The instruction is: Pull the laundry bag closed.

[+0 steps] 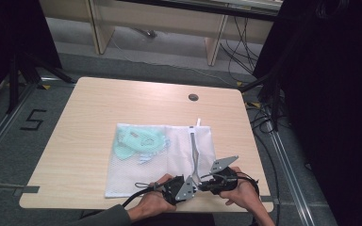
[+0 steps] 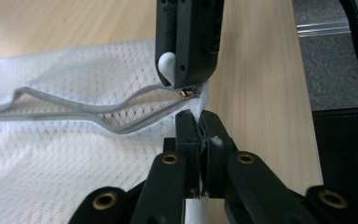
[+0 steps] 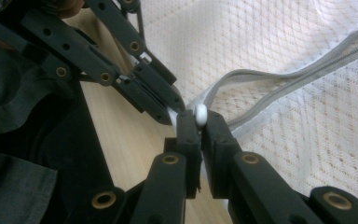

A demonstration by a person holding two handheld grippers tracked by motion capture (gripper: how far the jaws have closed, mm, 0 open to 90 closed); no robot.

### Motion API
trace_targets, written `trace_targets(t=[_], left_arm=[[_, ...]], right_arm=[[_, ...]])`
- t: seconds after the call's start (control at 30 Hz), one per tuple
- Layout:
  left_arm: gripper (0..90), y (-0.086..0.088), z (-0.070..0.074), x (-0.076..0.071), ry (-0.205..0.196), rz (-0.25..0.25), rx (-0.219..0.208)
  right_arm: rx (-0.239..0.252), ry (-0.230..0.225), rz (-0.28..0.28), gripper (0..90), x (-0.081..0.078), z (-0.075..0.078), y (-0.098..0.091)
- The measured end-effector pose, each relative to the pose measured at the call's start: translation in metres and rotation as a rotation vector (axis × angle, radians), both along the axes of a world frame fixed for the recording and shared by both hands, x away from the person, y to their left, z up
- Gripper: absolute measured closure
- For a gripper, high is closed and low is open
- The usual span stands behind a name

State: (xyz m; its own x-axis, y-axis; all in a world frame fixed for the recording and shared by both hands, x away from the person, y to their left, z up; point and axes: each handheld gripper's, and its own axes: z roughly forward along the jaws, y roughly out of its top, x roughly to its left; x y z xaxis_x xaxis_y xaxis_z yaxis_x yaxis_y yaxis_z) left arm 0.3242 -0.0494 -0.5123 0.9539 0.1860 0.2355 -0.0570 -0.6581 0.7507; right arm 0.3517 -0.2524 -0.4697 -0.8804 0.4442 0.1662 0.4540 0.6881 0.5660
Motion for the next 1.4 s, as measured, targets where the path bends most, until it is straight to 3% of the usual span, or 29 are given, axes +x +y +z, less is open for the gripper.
trace_targets(t=[0.03, 0.07, 0.1, 0.33, 0.43, 0.47, 0.63, 0.67, 0.7, 0.73, 0.87, 0.9, 0.97, 1.03, 1.1, 1.17, 1.2, 1.27, 1.3, 1.33, 1.4], left_arm=[[87.8, 0.0, -0.001, 0.0, -0.029, 0.004, -0.003], [87.9, 0.0, 0.0, 0.0, -0.029, -0.002, 0.01], [88.0, 0.0, 0.0, -0.001, -0.027, -0.006, 0.023], [88.5, 0.0, -0.001, -0.001, -0.034, -0.015, 0.021], [88.6, 0.0, -0.002, -0.001, -0.001, 0.001, -0.001], [88.6, 0.001, -0.001, 0.0, 0.004, -0.002, 0.007], [88.8, 0.001, 0.0, -0.002, 0.006, -0.004, 0.022], [88.8, 0.001, -0.002, 0.0, 0.027, 0.006, 0.017], [88.8, 0.001, -0.002, 0.0, 0.027, 0.006, 0.017], [88.8, 0.002, -0.003, 0.001, 0.037, 0.003, 0.013], [88.9, 0.002, 0.001, -0.003, 0.03, -0.014, 0.014], [88.8, 0.002, 0.001, -0.003, 0.03, -0.014, 0.014], [88.8, 0.003, -0.001, 0.0, 0.062, -0.01, 0.006], [88.8, 0.003, -0.001, 0.0, 0.062, -0.006, -0.007], [88.8, 0.004, 0.0, -0.001, 0.063, -0.013, 0.013], [88.8, 0.004, 0.0, -0.001, 0.067, -0.005, 0.0], [88.8, 0.006, 0.001, 0.001, 0.071, -0.021, 0.026], [88.8, 0.005, -0.001, -0.001, 0.089, 0.003, -0.02], [88.8, 0.006, 0.001, 0.0, 0.069, -0.013, -0.001], [88.8, 0.006, 0.0, -0.001, 0.088, -0.003, -0.018], [88.8, 0.007, 0.002, -0.001, 0.085, -0.007, -0.011]], right_arm=[[0.0, 0.0, 0.0, 86.3, 0.0, 0.0, 0.0], [-0.005, -0.013, 0.007, 86.3, 0.001, 0.0, -0.001], [-0.006, 0.001, 0.0, 86.4, 0.0, -0.001, 0.001], [-0.017, -0.033, 0.034, 86.4, 0.005, -0.004, 0.002], [-0.014, 0.011, 0.006, 86.4, 0.004, -0.004, 0.002], [-0.018, -0.019, 0.04, 86.4, 0.007, -0.005, 0.004], [-0.007, 0.023, 0.017, 86.4, 0.008, -0.007, 0.004], [-0.02, 0.027, 0.016, 86.4, 0.009, -0.009, 0.006], [-0.02, 0.027, 0.016, 86.4, 0.009, -0.009, 0.006], [-0.02, -0.003, 0.05, 86.4, 0.013, -0.01, 0.007], [-0.045, -0.001, 0.03, 86.4, 0.015, -0.011, 0.007], [-0.033, 0.0, 0.03, 86.4, 0.016, -0.012, 0.007], [-0.033, 0.013, 0.018, 86.4, 0.016, -0.011, 0.007], [-0.04, -0.003, 0.024, 86.4, 0.017, -0.01, 0.007], [-0.041, -0.003, 0.044, 86.4, 0.018, -0.012, 0.01], [-0.036, -0.004, 0.044, 86.4, 0.019, -0.013, 0.011], [-0.036, -0.004, 0.044, 86.4, 0.019, -0.013, 0.011], [-0.038, 0.004, 0.03, 86.4, 0.019, -0.012, 0.011], [-0.038, 0.004, 0.03, 86.4, 0.019, -0.012, 0.011], [-0.041, 0.004, 0.029, 86.4, 0.021, -0.013, 0.012], [-0.048, 0.004, 0.028, 86.4, 0.021, -0.012, 0.012]])
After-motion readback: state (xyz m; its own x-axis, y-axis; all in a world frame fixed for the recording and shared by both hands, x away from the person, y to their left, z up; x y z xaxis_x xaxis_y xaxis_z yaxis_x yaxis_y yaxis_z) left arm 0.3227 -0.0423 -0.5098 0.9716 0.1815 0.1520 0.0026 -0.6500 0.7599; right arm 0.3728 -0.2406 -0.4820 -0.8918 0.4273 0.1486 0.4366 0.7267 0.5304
